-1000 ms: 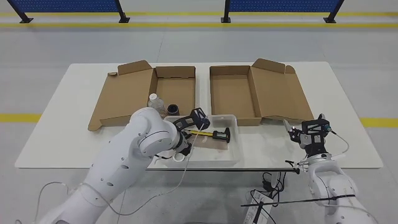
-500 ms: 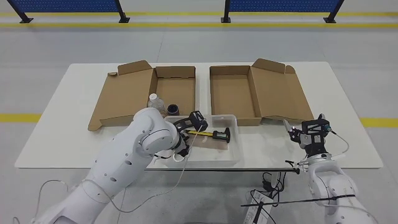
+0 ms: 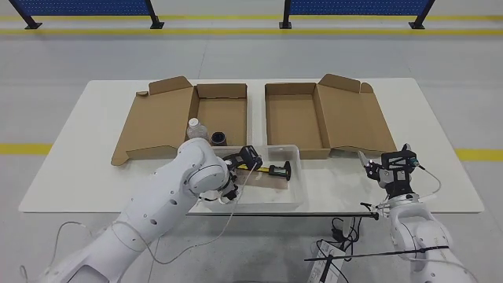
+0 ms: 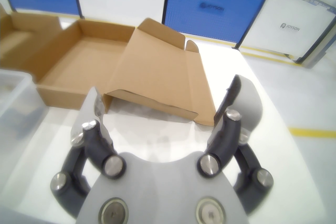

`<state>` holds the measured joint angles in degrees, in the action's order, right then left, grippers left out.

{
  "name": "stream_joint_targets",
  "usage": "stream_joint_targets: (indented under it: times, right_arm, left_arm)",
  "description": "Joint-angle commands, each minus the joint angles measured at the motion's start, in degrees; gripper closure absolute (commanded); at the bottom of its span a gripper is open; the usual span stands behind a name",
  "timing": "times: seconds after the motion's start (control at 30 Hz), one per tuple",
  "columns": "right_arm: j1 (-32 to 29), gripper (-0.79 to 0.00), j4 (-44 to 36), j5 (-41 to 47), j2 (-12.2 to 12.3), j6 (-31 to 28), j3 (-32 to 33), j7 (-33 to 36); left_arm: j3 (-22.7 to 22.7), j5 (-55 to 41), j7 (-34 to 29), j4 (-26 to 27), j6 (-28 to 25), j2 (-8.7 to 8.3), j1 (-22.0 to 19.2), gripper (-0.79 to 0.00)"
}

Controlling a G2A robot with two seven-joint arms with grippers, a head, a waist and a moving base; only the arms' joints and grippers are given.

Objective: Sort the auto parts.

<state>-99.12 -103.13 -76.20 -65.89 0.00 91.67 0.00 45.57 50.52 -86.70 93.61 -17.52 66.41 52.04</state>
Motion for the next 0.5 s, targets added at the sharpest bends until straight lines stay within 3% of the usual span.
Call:
stream_joint_targets:
  times: [0.0,0.47]
  right_arm:
    - [0.0,-0.785,0.0,0.0,0.0,0.0,0.0,0.0]
    - [0.0,-0.785,0.0,0.0,0.0,0.0,0.0,0.0]
  left_arm:
    - [-0.6,0.4,0.0,-0.6,0.0,0.06,-0.3,-0.376]
    - [-3.5,2.3,0.0,-4.2,0.0,0.17,-1.9,-0.376]
